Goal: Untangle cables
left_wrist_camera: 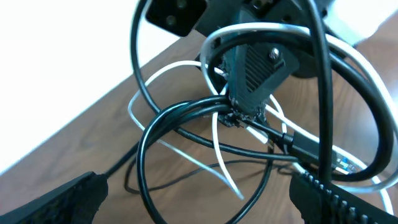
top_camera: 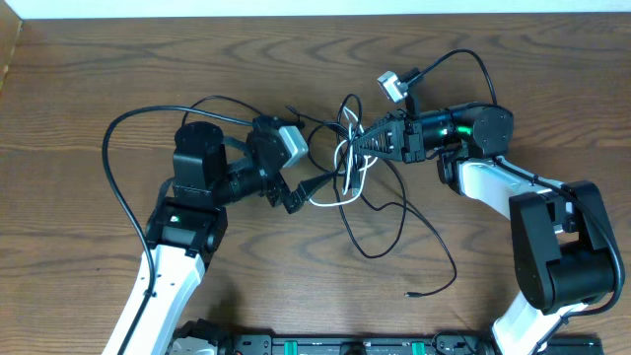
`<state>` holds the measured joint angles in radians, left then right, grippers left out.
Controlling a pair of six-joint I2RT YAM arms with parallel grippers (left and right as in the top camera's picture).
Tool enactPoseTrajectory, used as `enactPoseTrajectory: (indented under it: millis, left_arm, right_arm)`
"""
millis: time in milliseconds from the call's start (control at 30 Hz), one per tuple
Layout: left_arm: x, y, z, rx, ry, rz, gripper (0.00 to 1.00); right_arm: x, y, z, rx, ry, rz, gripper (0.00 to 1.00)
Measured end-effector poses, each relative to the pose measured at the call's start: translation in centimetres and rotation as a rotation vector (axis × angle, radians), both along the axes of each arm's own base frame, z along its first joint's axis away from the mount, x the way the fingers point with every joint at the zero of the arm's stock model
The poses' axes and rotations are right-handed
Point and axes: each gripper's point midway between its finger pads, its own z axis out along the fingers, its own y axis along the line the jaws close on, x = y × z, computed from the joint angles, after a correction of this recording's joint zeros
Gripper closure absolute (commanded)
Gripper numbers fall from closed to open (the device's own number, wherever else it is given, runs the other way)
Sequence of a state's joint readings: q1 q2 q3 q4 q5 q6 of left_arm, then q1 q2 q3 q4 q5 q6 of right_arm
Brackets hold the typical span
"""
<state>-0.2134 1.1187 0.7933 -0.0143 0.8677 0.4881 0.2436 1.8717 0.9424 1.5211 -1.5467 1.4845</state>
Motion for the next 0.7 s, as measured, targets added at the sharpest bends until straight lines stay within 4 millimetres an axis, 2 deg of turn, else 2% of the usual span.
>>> enactPoseTrajectory:
  millis: [167, 333, 367, 433, 567, 700]
  left_arm:
    - [0.6, -0.2, -1.4, 0.041, -0.018, -0.023, 0.02]
    - [1.5, -0.6, -3.0, 0.049, -0.003, -0.047, 0.03]
    - [1.6, -0.7, -3.1, 0.046, -0.004, -0.054, 0.05]
    - [1.5, -0.9, -2.9, 0.036, -0.014, -0.073, 0.14]
    - [0.8, -1.3, -2.4, 0.015, -0.028, -0.120, 0.59]
    - [0.4, -1.5, -2.2, 0.004, -0.032, -0.148, 0.61]
  right_arm:
    - [-0.4, 0.4, 0.1, 0.002, -0.007, 0.013, 0.83]
    - [-0.6, 0.6, 0.1, 0.001, -0.003, 0.022, 0.83]
    - [-0.6, 0.6, 0.1, 0.001, -0.003, 0.022, 0.83]
    - [-0.6, 0.6, 0.1, 0.001, -0.002, 0.021, 0.83]
    - [-0.6, 0.6, 0.1, 0.001, -0.003, 0.021, 0.83]
    - [-0.6, 0.6, 0.1, 0.002, -0.004, 0.021, 0.76]
